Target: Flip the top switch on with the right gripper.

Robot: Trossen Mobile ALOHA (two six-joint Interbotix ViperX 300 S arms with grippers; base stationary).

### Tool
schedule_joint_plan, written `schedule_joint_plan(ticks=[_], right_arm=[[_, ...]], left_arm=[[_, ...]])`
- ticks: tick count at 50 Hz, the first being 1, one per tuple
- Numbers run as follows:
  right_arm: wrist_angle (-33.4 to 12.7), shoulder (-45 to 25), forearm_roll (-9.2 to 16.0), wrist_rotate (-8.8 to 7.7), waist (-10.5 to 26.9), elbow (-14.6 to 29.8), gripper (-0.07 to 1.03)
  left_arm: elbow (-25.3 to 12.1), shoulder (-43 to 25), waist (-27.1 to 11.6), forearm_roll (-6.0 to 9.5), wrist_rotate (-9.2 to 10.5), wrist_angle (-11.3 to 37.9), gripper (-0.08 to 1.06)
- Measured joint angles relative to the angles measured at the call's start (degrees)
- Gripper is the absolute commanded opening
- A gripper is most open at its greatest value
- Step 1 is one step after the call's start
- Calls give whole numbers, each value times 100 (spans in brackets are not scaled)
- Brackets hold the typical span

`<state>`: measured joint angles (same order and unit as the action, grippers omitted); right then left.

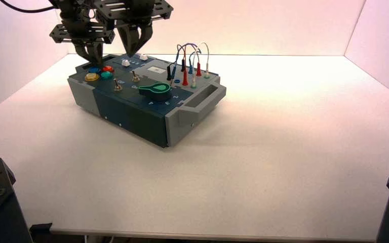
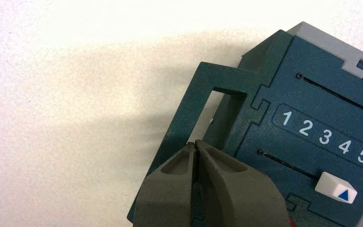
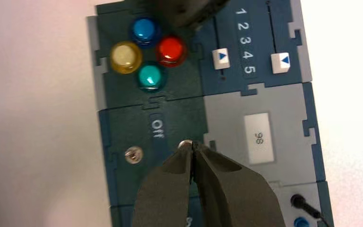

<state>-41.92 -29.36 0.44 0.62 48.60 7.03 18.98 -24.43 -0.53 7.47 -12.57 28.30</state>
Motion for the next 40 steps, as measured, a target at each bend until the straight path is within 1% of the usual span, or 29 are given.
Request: schedule_joint_plan(ticks=[11, 21, 34, 40], right_arm=[[-35, -211, 0, 0, -53, 229, -2], [-272, -334, 70, 0, -53, 501, -2], [-343, -334, 185, 0, 0, 501, -2], [-352, -343, 246, 0, 18, 422, -2]], left_arm=[[-18, -26, -9, 0, -9, -9, -3], [-18, -35, -9, 9, -18, -9, -3], [-18, -35, -9, 0, -18, -18, -3], [-26, -44, -18, 0, -18, -18, -3]])
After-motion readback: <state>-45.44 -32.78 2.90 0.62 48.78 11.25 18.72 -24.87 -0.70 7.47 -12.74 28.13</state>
